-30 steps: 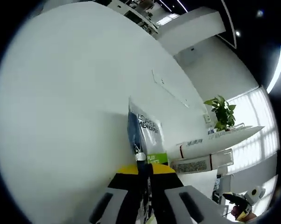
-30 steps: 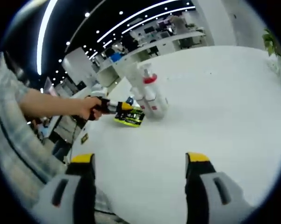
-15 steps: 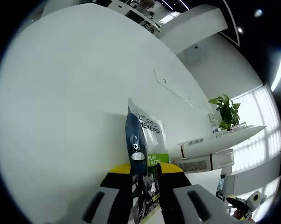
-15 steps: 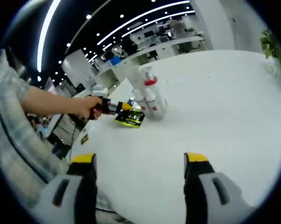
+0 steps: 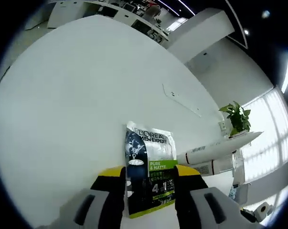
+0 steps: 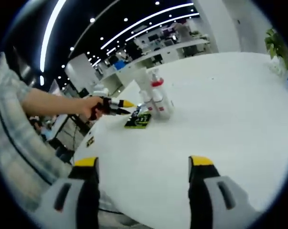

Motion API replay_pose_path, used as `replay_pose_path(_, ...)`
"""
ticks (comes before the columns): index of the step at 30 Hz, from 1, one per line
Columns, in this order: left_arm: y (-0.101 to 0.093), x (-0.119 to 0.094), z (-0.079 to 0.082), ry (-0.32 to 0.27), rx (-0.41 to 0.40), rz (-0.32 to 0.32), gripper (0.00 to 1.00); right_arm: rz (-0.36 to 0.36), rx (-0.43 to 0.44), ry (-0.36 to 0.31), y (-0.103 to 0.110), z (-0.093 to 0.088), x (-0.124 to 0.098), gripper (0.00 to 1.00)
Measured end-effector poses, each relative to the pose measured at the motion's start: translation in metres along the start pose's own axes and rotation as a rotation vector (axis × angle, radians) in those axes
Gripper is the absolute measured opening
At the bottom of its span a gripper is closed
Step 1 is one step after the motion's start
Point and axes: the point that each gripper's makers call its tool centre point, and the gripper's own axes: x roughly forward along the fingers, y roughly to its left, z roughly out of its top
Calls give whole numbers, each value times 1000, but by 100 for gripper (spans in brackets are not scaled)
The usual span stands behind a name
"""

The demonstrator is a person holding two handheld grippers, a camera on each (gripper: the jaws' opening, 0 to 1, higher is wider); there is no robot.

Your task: Arrange the skincare products in the storage area until every visible bottle or jar stands upright without overlapping.

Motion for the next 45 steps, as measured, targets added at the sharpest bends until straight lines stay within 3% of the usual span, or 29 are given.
replay_pose_path(5,2,-23,-2,-36,25,-22,42,29,0,-2,5,-7,2,75)
replay_pose_path(10,11,-54,-9,-76,61,0,45,67,-13,7,13,-10,5,75)
replay_pose_path(16,36,-94,-11,-97,142,80,49,117,-38,16,20,-8,11,75)
replay_pose_path(20,64,-123,-12,-122,166,157,54,134,-60,24,21,-5,15,75)
replay_pose_path(25,106,-153,-27,-115,166,279,60,146,-66,21,23,-3,16,75)
replay_pose_path(29,126,-168,-50,-41,222,340,61,147,-73,31,23,-5,18,75)
replay_pose_path(33,144,-175,-75,83,292,397,62,142,-70,33,25,-6,19,75)
replay_pose_path(40,153,-181,-91,150,321,399,65,134,-50,33,28,-10,20,75)
replay_pose_path(45,165,-181,-108,253,398,400,65,128,-55,48,28,-14,21,75)
